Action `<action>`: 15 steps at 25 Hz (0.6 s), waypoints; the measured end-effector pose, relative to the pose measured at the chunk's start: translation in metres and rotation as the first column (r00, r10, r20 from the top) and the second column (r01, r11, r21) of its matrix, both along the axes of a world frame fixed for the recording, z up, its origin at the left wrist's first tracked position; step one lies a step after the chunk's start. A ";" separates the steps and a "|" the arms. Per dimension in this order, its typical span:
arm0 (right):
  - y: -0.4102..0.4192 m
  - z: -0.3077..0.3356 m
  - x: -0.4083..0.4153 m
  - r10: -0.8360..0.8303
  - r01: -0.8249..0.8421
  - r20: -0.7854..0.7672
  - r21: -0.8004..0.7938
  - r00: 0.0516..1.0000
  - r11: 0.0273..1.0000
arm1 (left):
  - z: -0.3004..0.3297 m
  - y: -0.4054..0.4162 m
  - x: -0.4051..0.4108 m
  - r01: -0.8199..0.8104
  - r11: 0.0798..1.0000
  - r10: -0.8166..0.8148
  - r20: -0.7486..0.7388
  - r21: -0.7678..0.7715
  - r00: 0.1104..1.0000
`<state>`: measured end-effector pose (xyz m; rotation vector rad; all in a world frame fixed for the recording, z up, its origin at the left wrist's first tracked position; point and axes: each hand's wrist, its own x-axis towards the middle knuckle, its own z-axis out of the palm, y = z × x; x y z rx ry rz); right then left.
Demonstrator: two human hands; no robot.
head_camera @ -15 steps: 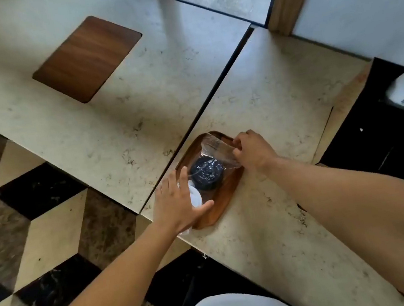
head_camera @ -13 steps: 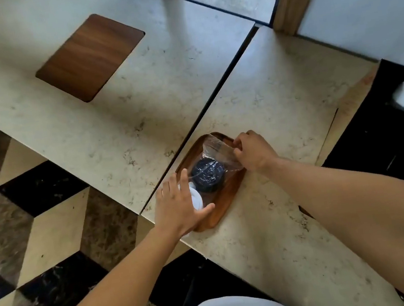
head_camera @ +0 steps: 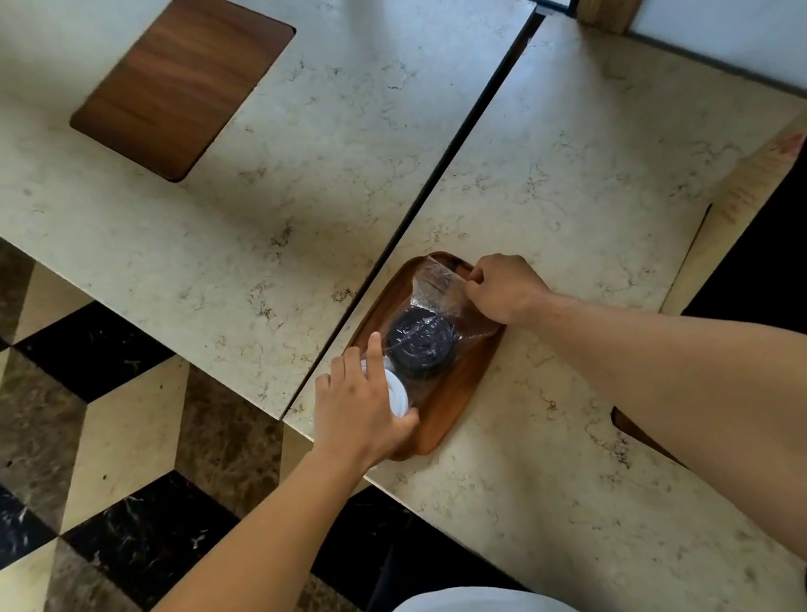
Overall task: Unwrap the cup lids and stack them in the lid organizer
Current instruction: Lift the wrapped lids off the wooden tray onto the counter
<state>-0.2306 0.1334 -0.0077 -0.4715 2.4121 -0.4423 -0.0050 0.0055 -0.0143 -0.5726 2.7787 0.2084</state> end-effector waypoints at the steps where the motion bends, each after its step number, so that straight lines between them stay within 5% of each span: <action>1: 0.000 -0.001 -0.001 -0.012 0.012 0.008 -0.006 1.000 1.000 | 0.001 -0.001 -0.001 -0.001 1.000 0.001 -0.001 0.000 1.000; 15: 0.018 0.013 0.006 -0.134 0.136 0.026 -0.076 0.991 0.988 | 0.013 -0.009 -0.007 0.087 0.996 -0.086 -0.035 0.015 0.996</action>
